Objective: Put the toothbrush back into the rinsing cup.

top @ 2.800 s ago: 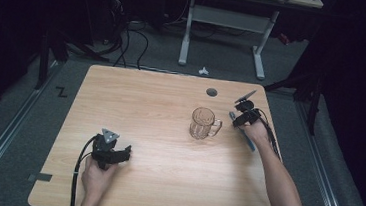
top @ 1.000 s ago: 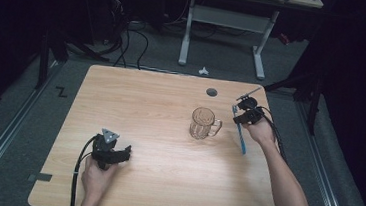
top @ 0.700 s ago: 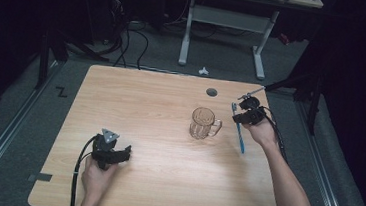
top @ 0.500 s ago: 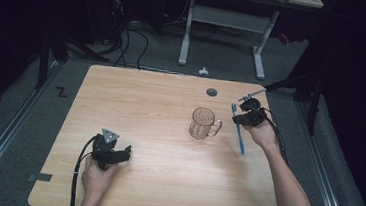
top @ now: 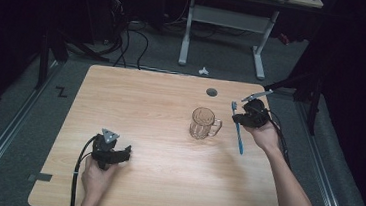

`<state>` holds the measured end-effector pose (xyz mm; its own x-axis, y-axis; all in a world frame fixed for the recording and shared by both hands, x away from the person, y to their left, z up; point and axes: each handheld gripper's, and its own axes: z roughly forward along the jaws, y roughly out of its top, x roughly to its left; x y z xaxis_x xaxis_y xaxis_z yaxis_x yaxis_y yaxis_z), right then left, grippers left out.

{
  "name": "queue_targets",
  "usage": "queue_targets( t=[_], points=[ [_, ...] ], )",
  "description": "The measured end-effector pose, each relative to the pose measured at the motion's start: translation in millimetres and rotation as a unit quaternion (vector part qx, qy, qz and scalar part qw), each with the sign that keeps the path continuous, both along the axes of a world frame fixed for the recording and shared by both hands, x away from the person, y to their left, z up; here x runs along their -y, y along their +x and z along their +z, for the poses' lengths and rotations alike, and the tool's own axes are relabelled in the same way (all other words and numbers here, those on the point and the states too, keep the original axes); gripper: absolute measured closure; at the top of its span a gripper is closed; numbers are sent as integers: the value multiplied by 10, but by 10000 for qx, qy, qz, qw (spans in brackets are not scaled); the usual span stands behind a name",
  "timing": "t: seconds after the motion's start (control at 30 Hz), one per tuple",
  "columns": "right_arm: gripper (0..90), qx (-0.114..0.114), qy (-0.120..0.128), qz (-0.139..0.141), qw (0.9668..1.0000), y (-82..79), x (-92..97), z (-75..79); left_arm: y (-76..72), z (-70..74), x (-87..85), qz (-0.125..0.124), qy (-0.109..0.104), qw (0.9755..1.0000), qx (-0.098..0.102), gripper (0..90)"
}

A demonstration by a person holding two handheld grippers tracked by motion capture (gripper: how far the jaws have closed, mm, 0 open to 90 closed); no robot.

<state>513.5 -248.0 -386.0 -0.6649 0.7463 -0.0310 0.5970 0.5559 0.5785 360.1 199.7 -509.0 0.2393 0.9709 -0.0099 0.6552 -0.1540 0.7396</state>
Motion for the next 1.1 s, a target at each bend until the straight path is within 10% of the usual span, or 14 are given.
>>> queue_targets(
  t=[1.1],
  points=[
    [826,329,850,103,9958,-358,145,85,-1,0,0,-3,-2,10000,-1,203]
  ],
)
